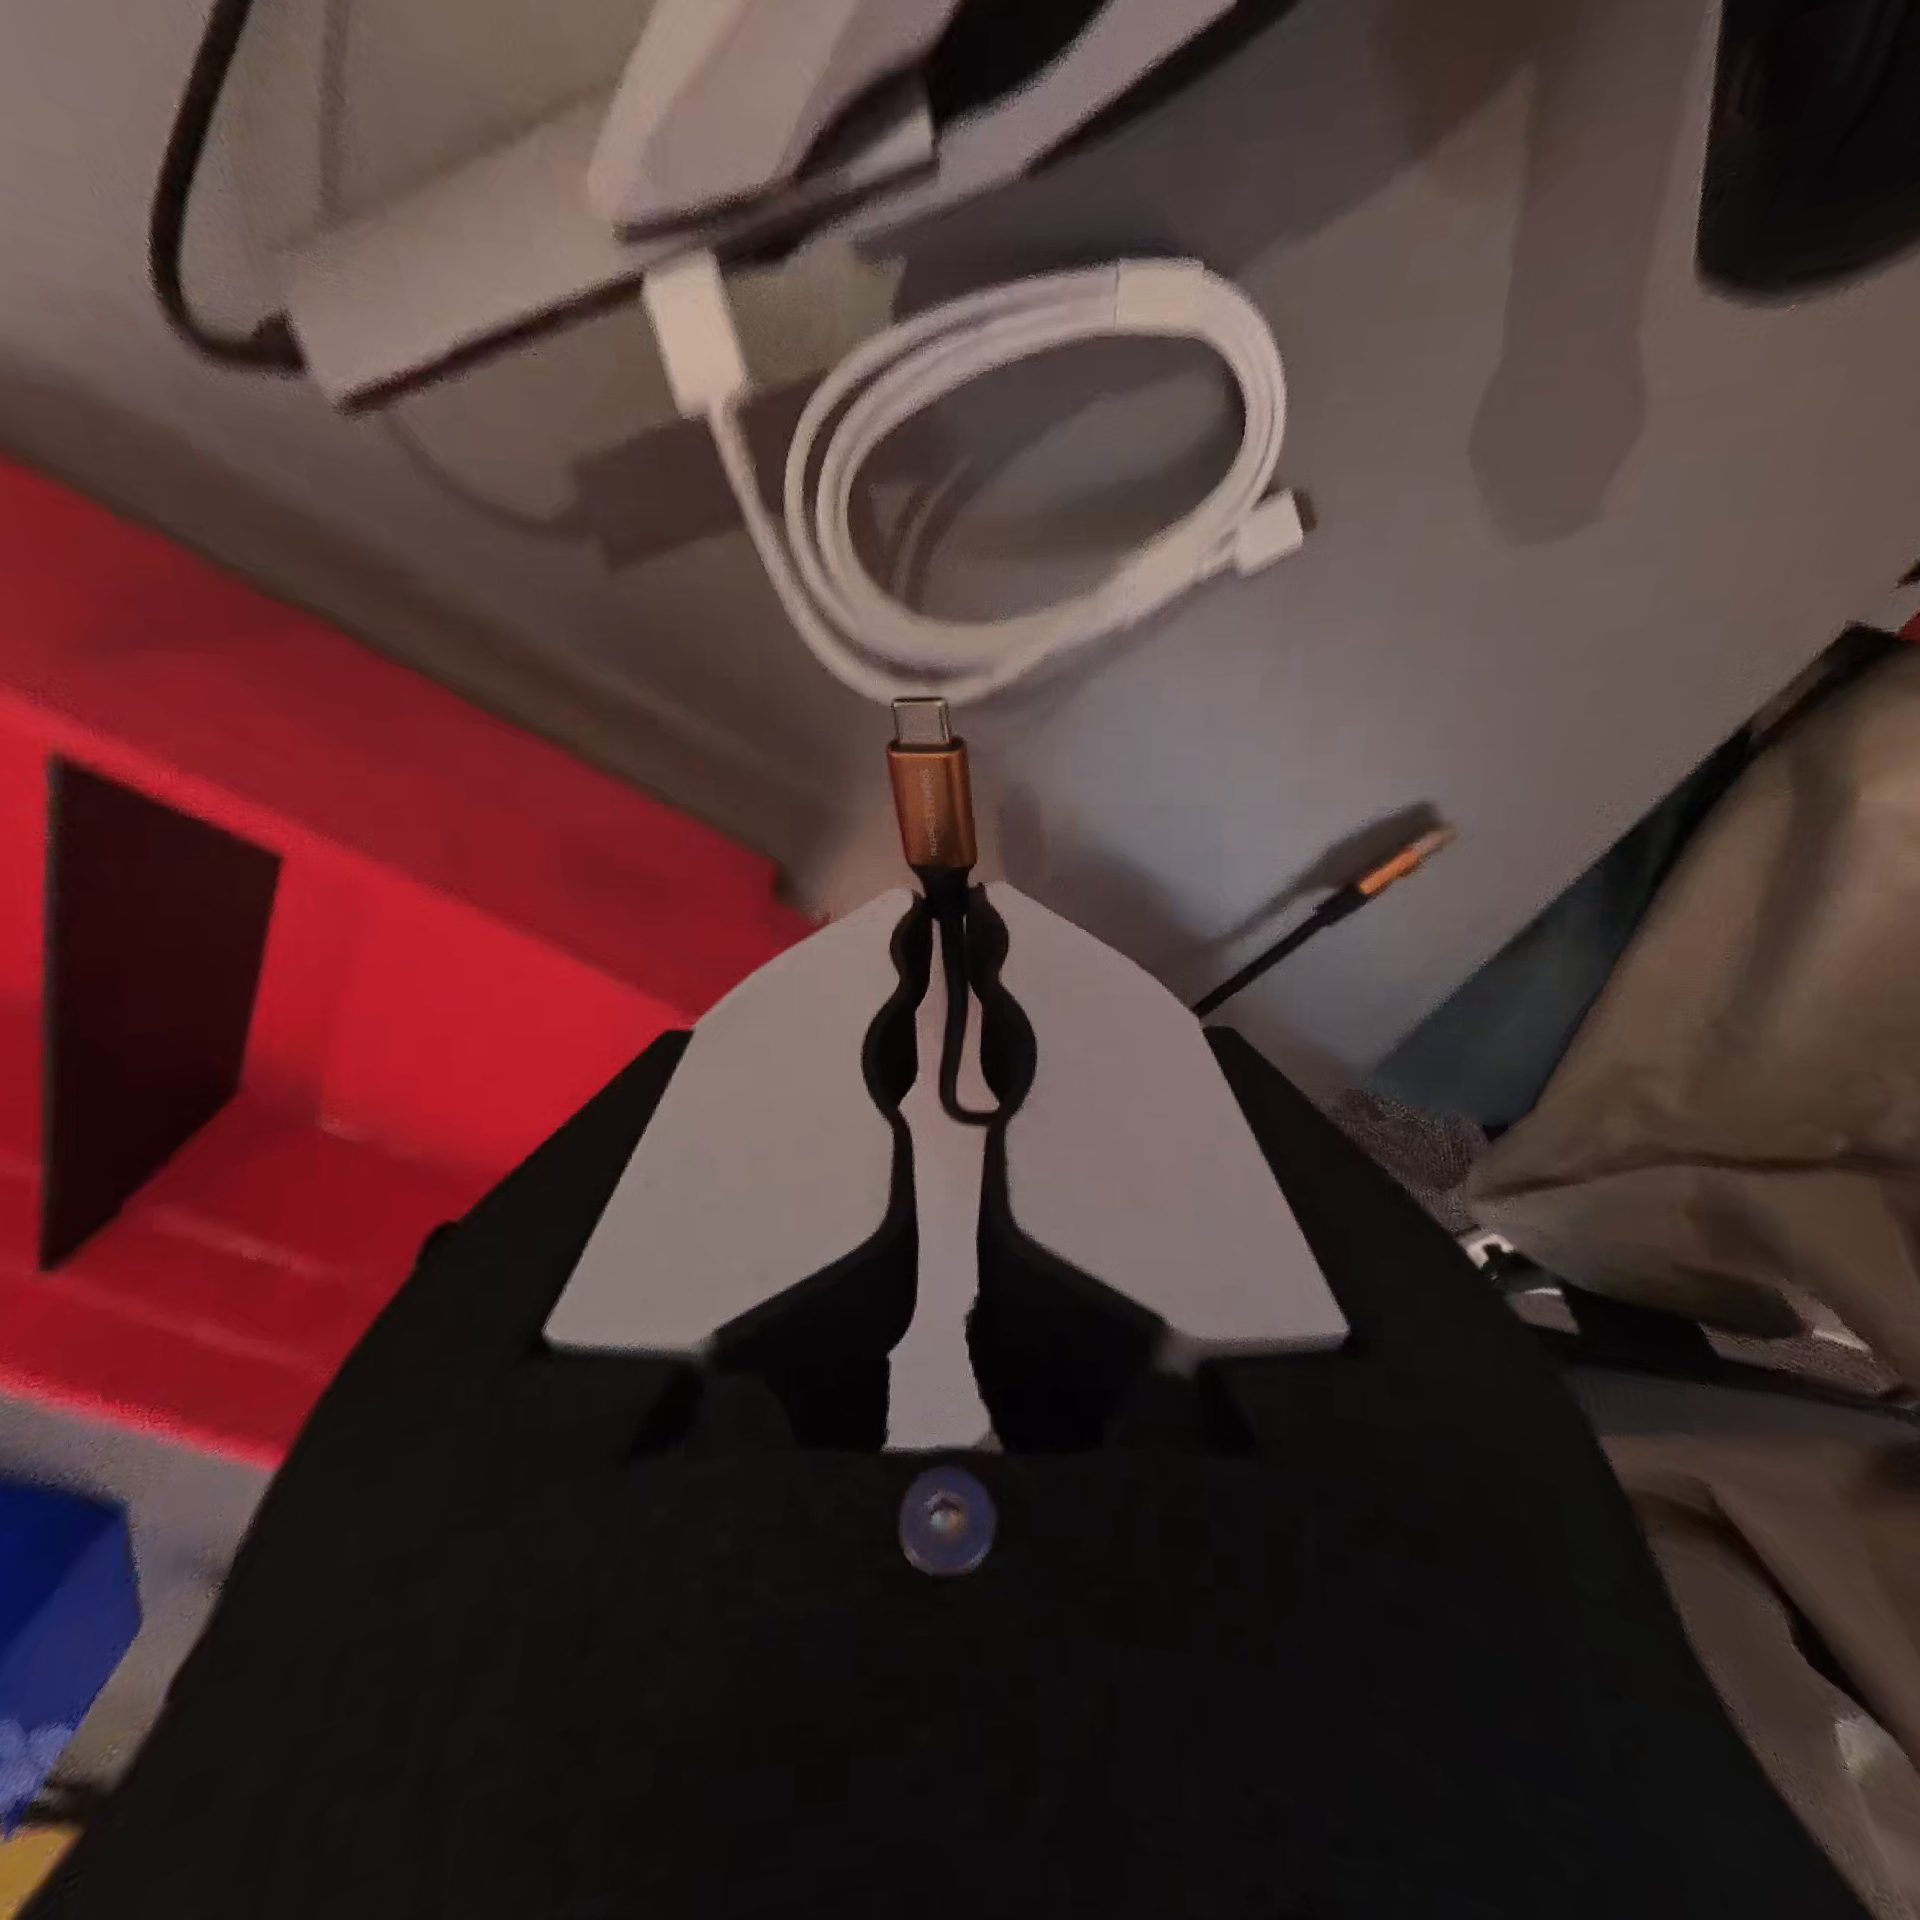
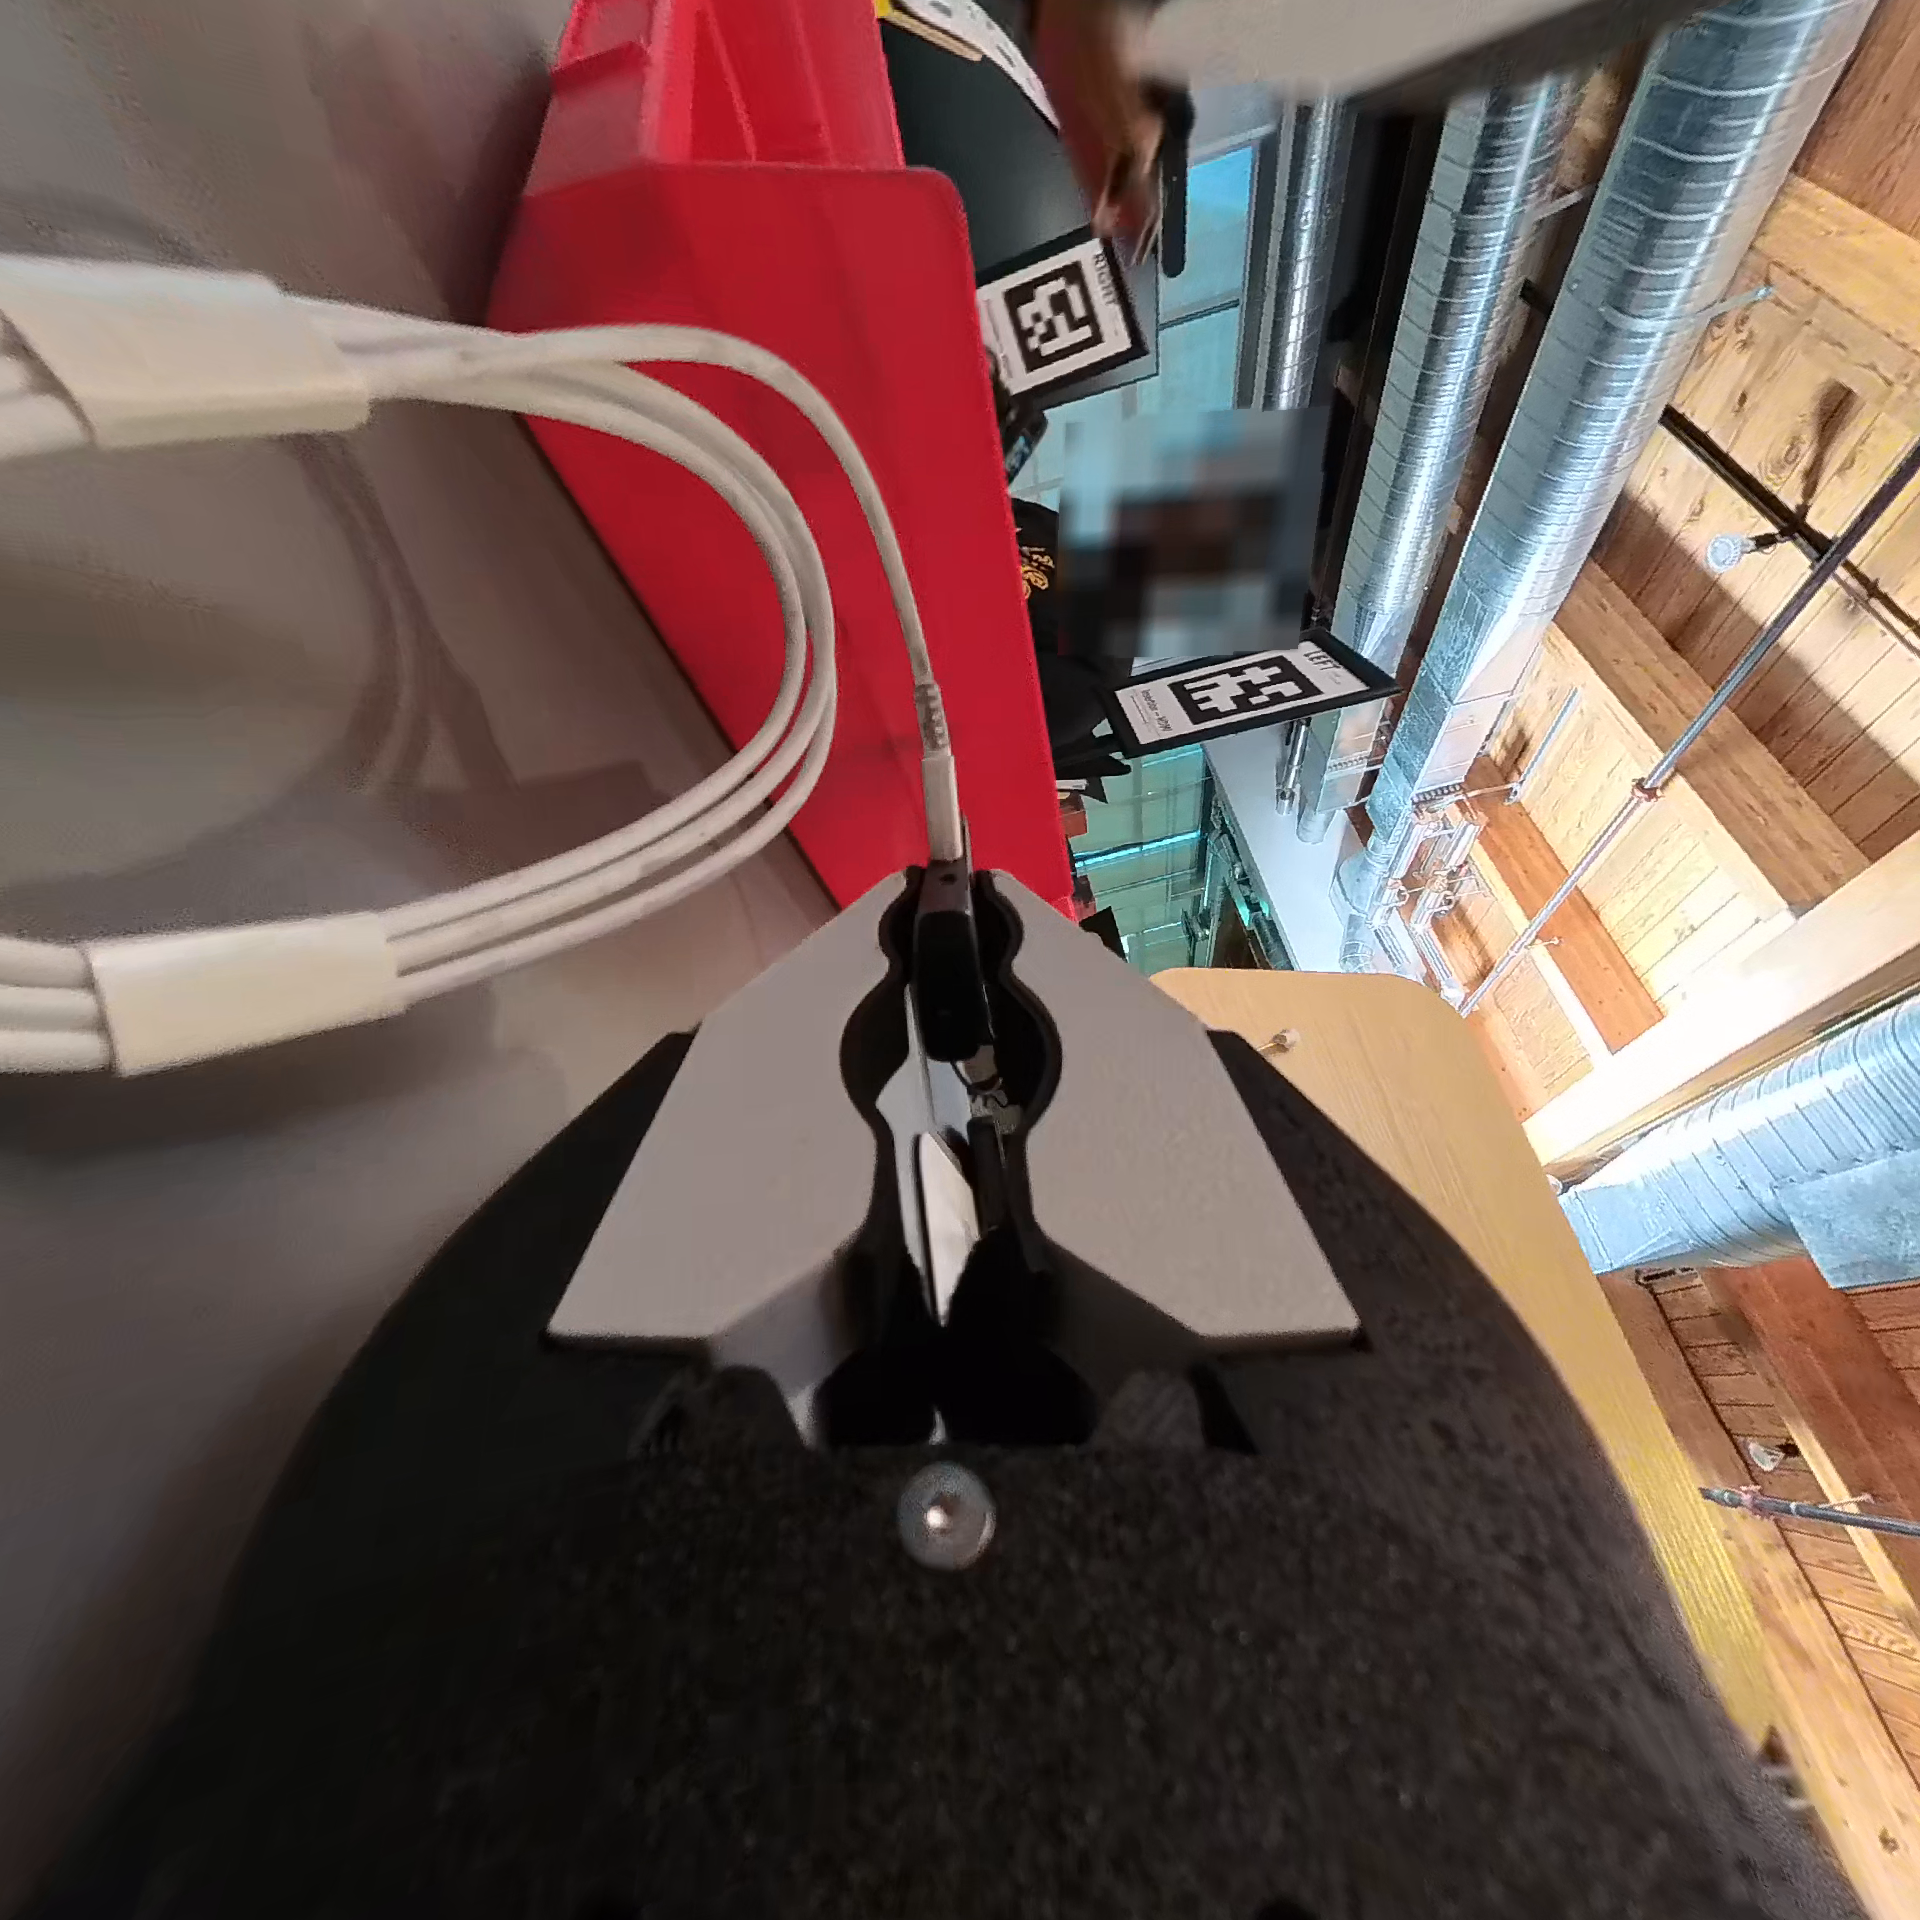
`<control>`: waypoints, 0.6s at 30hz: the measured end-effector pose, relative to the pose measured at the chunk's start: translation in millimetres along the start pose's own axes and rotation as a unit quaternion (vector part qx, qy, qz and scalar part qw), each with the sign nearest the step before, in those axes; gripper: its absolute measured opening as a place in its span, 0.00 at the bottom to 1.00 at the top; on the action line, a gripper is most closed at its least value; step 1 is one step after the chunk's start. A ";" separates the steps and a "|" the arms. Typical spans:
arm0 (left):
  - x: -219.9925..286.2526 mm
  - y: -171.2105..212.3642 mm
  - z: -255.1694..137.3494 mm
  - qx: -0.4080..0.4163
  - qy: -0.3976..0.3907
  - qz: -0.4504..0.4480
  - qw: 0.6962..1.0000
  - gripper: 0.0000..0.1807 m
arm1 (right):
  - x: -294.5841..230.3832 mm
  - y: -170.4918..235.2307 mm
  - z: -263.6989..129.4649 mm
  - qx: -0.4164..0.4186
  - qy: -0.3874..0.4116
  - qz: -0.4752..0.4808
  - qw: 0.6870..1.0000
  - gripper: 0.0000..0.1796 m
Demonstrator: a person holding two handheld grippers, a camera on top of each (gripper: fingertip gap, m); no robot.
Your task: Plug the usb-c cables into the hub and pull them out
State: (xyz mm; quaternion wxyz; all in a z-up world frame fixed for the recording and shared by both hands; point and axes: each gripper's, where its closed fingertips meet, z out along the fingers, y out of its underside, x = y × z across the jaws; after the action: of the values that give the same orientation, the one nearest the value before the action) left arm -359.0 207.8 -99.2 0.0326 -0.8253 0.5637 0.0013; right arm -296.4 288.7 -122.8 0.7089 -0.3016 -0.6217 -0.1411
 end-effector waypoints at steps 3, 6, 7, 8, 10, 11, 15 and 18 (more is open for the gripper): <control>0.1 -29.7 19.2 0.018 0.024 0.005 1.000 0.03 | -5.0 1.3 1.4 -0.008 -0.009 -0.014 1.000 0.05; -9.9 -43.5 30.2 -0.001 0.012 0.001 1.000 0.03 | -9.4 -0.1 1.8 -0.008 -0.016 -0.027 0.999 0.05; -13.5 -46.7 33.9 -0.011 0.002 0.004 1.000 0.03 | -11.3 -0.1 2.0 -0.009 -0.020 -0.027 0.999 0.05; -15.8 -50.2 37.4 -0.019 -0.005 0.006 1.000 0.03 | -12.9 0.0 2.3 -0.009 -0.023 -0.029 0.999 0.05; -18.2 -55.7 44.4 -0.035 -0.014 0.009 0.999 0.03 | -15.0 1.0 2.8 -0.012 -0.027 -0.034 0.999 0.05; -17.8 -55.8 47.9 -0.046 -0.016 0.011 0.999 0.03 | -15.8 2.5 3.1 -0.017 -0.029 -0.036 0.999 0.05; -16.4 -54.0 54.7 -0.073 -0.023 0.012 0.997 0.03 | -20.5 3.7 3.7 -0.020 -0.036 -0.051 0.998 0.05; -15.4 -53.8 56.3 -0.073 -0.020 0.003 0.997 0.03 | -21.2 4.8 4.5 -0.024 -0.037 -0.053 0.998 0.05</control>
State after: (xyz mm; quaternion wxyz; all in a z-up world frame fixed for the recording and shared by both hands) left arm -312.6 244.8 -152.0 -0.0161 -0.8239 0.5635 0.0588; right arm -301.2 291.4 -144.3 0.6693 -0.2904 -0.6592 -0.1821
